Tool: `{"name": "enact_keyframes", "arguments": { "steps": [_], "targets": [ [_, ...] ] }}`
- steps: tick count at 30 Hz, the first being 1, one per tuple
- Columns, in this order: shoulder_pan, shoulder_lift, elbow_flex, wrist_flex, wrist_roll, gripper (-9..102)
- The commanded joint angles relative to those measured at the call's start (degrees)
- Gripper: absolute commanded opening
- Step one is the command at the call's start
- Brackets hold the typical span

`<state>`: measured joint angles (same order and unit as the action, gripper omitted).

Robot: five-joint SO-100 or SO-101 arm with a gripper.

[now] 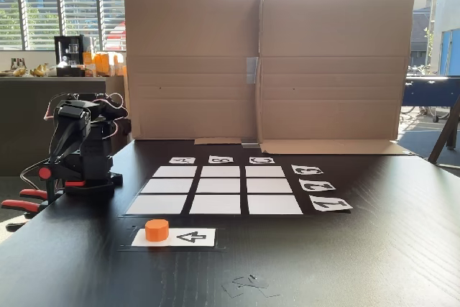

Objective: Pick up the round, orange token and place it in the grid on square A2.

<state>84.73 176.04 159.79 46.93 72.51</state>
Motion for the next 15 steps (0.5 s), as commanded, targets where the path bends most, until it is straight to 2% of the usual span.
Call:
{"name": "enact_keyframes", "arguments": {
  "steps": [1,8,15],
  "targets": [
    [-2.55,-7.03,-10.55,4.13,0.26,10],
    [-7.38,-22.32,-26.63,12.3,4.66,25],
    [-11.16,-35.68,-43.51,18.81,10.46,27]
  ]
}}
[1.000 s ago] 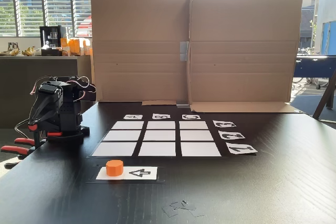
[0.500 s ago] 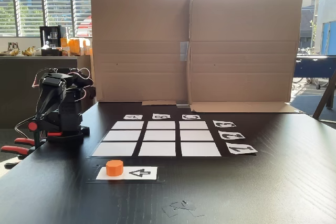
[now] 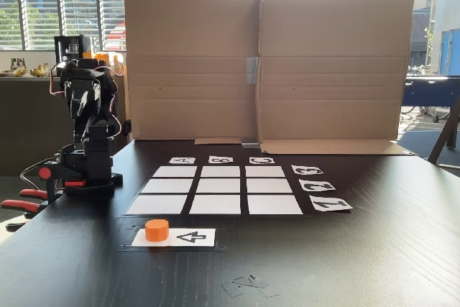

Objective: Pick up the round, orange token and place it in the grid on square A2.

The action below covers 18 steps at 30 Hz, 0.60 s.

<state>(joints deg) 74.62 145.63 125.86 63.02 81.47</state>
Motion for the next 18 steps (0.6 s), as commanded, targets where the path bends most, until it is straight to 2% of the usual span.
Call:
{"name": "enact_keyframes", "arguments": {
  "steps": [1,9,18],
  "targets": [
    [-1.41,-7.73,-12.57,4.04,2.2,27],
    [-4.31,-24.96,-30.85,12.39,7.12,29],
    [-5.89,-44.12,-47.29,18.11,12.57,32]
  ]
}}
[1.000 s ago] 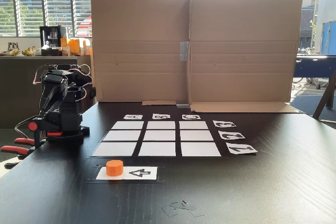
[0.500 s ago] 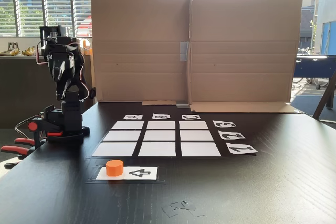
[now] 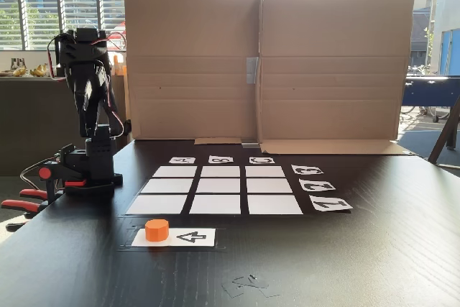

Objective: Pick up the round, orange token and place it in the grid on square A2.

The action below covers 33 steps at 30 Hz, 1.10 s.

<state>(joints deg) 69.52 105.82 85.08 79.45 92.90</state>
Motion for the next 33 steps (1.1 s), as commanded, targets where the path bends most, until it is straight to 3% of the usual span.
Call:
{"name": "enact_keyframes", "arguments": {
  "steps": [1,10,33],
  "targets": [
    [-0.88,-6.24,-8.26,2.11,2.2,33],
    [-3.43,-18.54,-18.02,6.86,6.77,41],
    [-14.33,-33.31,-16.26,7.91,19.78,51]
  ]
}}
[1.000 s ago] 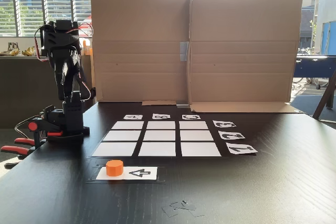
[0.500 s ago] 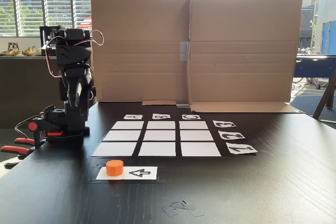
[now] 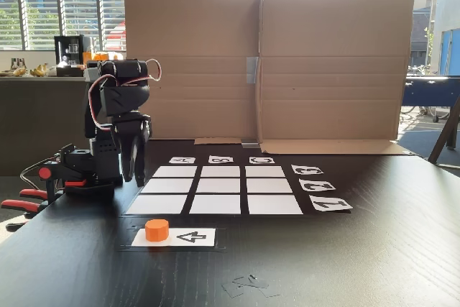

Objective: Pick up the round, orange token and place it in the grid on square A2.

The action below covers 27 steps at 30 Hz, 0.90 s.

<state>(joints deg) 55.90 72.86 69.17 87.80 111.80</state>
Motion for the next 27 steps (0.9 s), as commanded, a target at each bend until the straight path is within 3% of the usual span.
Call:
{"name": "enact_keyframes", "arguments": {
  "steps": [1,27],
  "targets": [
    [-0.88,-1.05,-0.35,-0.62,1.23,52],
    [-4.39,-15.47,-4.57,-3.25,5.19,52]
  ]
}}
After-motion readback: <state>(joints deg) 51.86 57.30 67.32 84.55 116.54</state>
